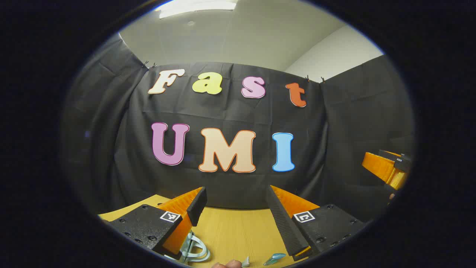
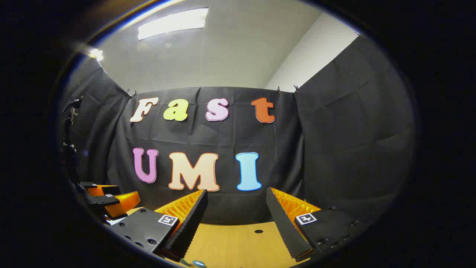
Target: First open the suitcase, pack the skin care products into it, and then close the suitcase.
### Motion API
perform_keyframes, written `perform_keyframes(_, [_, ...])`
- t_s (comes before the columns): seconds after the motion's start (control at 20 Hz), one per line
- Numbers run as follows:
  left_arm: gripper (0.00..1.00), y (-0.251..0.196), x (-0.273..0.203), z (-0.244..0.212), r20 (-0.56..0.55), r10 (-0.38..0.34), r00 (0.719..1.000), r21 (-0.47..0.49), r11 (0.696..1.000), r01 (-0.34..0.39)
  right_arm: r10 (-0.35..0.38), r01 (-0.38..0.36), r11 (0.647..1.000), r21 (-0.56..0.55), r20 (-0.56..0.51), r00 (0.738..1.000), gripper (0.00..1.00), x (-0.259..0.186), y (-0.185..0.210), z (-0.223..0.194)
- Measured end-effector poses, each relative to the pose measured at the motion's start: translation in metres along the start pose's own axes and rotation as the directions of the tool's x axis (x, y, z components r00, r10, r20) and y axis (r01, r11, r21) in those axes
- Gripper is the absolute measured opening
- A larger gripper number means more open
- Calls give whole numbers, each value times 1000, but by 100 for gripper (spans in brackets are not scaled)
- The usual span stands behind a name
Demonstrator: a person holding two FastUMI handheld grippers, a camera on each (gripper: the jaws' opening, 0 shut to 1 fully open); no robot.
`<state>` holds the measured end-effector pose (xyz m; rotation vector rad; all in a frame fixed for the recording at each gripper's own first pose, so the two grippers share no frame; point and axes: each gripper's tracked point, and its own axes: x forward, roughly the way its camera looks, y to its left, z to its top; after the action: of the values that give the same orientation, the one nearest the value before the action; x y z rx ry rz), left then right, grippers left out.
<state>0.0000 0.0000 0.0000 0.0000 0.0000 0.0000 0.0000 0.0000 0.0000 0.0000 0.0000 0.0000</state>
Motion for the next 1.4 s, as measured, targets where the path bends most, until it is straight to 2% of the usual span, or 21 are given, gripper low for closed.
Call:
perform_keyframes(0.2, [92, 3, 9, -15, -29, 54, 998, 6, 999, -54, 69, -69, 998, -3, -32, 997, 99, 21, 2, -21])
perform_keyframes(0.3, [94, 4, 14, -27, -50, 87, 995, -8, 996, -88, 102, -103, 995, -2, -49, 994, 99, 33, 3, -36])
perform_keyframes(0.45, [92, 12, 18, -52, -104, 149, 983, -2, 989, -150, 159, -159, 987, 2, -60, 985, 99, 43, 9, -55])
perform_keyframes(0.55, [94, 21, 21, -67, -129, 179, 975, 6, 984, -180, 199, -198, 980, 10, -74, 977, 99, 49, 20, -65])
perform_keyframes(0.65, [92, 30, 28, -93, -178, 182, 967, 17, 983, -182, 211, -212, 977, 2, -79, 974, 98, 57, 26, -72])
perform_keyframes(0.75, [94, 41, 36, -132, -271, 168, 948, 48, 986, -161, 194, -195, 981, -2, -91, 977, 98, 67, 31, -80])
perform_keyframes(0.85, [95, 53, 37, -176, -406, 159, 900, 77, 987, -140, 162, -161, 987, 13, -128, 979, 100, 75, 34, -94])
perform_keyframes(1.0, [95, 67, 37, -225, -541, 133, 831, 32, 990, -138, 112, -114, 993, -3, -176, 978, 99, 85, 35, -113])
perform_keyframes(1.2, [96, 80, 35, -274, -670, 139, 730, 34, 987, -157, 82, -83, 997, 8, -243, 966, 99, 88, 38, -131])
perform_keyframes(1.3, [94, 85, 30, -294, -722, 144, 677, 37, 985, -170, 65, -68, 998, -3, -257, 964, 99, 89, 36, -134])
perform_keyframes(1.4, [96, 86, 23, -312, -768, 131, 626, 33, 986, -165, 54, -62, 998, -23, -261, 964, 99, 90, 37, -134])
